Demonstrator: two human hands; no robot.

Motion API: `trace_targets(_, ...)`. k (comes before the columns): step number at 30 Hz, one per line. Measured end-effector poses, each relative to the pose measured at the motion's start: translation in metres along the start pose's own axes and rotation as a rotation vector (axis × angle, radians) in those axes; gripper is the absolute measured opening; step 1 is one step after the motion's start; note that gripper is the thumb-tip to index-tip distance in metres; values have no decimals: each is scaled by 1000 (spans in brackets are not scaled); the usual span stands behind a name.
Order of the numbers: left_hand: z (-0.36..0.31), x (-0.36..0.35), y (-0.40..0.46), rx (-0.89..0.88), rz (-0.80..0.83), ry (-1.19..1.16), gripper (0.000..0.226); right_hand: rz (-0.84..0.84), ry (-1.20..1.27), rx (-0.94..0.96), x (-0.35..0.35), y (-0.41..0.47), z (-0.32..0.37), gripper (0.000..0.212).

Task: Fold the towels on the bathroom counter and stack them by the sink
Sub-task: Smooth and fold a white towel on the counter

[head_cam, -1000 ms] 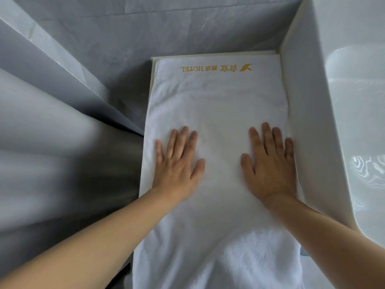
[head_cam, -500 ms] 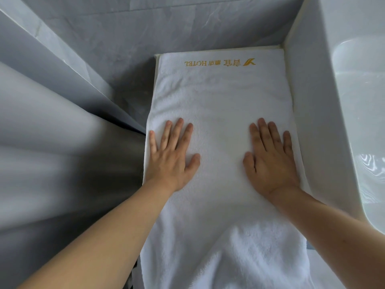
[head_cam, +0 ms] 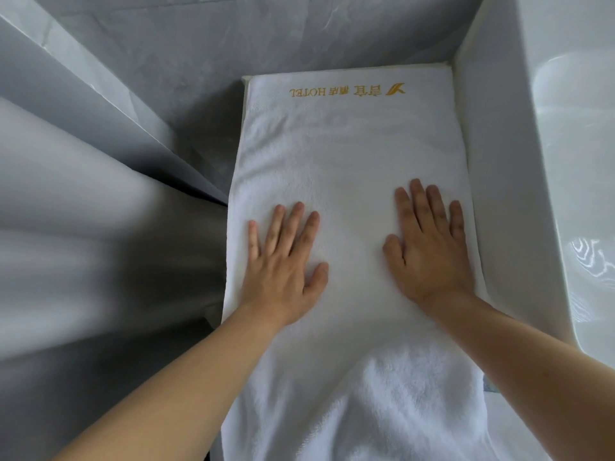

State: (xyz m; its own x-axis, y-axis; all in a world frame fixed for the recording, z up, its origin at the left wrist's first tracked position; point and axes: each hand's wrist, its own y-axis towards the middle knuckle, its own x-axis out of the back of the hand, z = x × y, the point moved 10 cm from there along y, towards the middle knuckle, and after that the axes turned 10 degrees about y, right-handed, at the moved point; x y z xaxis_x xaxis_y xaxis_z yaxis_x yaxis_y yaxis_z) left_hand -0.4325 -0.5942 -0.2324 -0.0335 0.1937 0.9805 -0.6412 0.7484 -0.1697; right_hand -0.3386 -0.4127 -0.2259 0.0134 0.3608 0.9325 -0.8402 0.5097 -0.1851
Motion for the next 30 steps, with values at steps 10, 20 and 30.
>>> trace_targets(10,3,2,6,-5,-31,17,74,-31,9,-8,4,4,0,72)
trace_targets(20,4,1,7,17,19,23,73,-90,20,-3,6,6,-2,72)
trace_targets(30,1,-4,-45,104,23,-15,72,-99,19,-7,5,9,-5,73)
